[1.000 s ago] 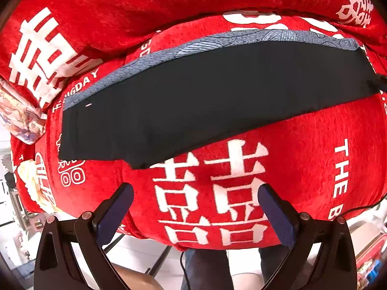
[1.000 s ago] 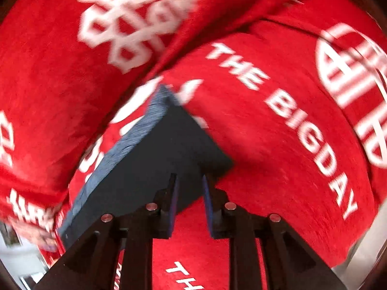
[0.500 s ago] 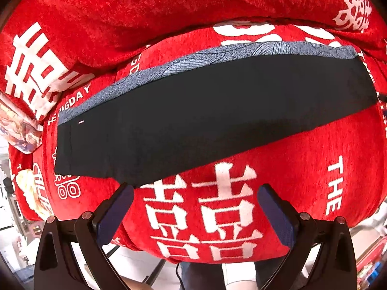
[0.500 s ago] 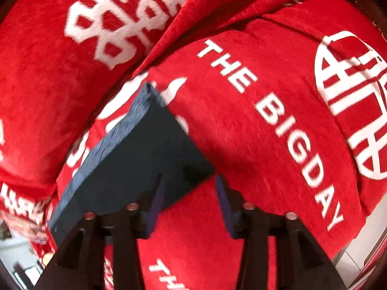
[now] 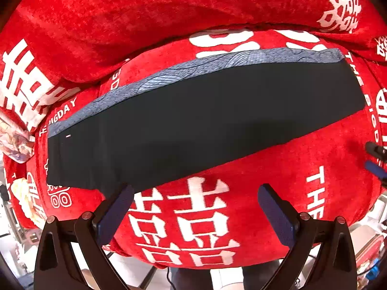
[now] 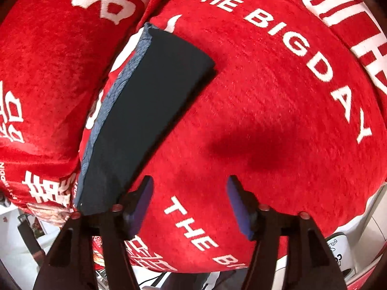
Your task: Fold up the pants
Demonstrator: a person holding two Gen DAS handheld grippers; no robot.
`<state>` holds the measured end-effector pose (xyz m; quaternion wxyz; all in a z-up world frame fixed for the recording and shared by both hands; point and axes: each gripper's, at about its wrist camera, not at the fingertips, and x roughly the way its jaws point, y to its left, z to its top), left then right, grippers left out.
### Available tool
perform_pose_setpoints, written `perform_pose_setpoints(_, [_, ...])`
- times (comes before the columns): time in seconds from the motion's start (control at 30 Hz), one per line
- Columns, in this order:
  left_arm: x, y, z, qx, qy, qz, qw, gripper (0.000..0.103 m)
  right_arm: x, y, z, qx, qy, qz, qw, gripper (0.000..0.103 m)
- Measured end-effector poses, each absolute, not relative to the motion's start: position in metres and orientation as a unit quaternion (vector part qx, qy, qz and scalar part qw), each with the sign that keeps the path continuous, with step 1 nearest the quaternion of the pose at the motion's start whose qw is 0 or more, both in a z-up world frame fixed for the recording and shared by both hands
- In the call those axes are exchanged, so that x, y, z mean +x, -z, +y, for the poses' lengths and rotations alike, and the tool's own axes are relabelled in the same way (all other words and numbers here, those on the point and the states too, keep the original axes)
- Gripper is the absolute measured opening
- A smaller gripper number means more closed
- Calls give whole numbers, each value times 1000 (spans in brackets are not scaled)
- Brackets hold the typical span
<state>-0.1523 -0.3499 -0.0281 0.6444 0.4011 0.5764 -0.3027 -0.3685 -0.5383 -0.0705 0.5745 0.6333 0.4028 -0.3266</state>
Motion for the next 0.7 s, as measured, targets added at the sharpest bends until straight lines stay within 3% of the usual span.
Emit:
perform_pose_setpoints(0.3, [-168,49,-365,396,309,585,637,103,-361,65,-522,617,297,395,613,71])
perform_pose_setpoints(0.7, [-172,44,-379,408,301,570,647,103,-372,66,-523,637,290,415,582,71])
